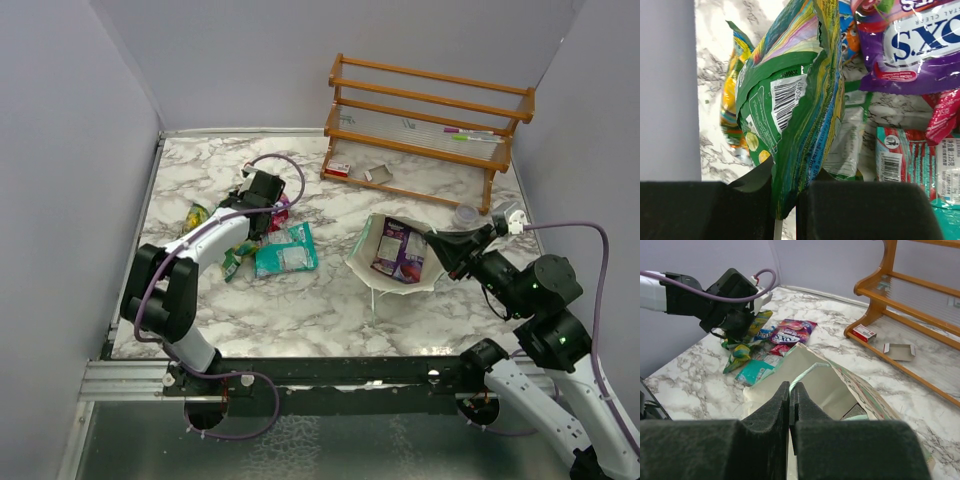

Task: Take the snacks out of the paper bag
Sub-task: Place the snack at the center of the board.

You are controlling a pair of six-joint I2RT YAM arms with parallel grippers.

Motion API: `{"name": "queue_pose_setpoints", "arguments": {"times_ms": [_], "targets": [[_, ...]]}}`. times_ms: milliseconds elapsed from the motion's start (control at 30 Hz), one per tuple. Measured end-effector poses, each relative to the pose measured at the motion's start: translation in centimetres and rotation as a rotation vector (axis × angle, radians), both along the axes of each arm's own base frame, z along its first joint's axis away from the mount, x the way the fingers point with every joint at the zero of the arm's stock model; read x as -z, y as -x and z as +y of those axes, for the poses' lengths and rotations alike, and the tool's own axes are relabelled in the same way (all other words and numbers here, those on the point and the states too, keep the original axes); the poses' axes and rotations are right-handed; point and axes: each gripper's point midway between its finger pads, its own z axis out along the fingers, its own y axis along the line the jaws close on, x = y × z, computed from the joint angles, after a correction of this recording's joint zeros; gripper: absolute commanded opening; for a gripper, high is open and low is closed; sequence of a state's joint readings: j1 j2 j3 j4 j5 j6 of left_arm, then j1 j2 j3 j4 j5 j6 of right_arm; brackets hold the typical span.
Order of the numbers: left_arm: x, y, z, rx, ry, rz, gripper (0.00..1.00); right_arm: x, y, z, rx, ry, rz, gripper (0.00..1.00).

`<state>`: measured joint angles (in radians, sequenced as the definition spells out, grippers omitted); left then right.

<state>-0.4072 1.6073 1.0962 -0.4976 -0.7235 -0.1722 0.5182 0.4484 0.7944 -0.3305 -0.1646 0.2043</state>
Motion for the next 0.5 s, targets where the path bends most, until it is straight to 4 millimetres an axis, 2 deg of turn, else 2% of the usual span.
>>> {"name": "queue_pose_setpoints", "arguments": {"times_ms": [167,333,500], "targets": [[0.5,-0.5,-0.9,0.02,0.058,0.035,0.01,0.1,0.2,-0.1,0.0,-0.003,-0.003,0.02],[1.2,-1.1,-2.3,0.049,0.117,0.07,0.34,0.0,0.3,-0.1,0.0,-0.004,-0.006,0.02],[1.5,-0.8,-3.3,0.08,0.173,0.088,0.55,0.2,0.1,-0.1,0.0,-0.001,-0.001,0.02]]}}
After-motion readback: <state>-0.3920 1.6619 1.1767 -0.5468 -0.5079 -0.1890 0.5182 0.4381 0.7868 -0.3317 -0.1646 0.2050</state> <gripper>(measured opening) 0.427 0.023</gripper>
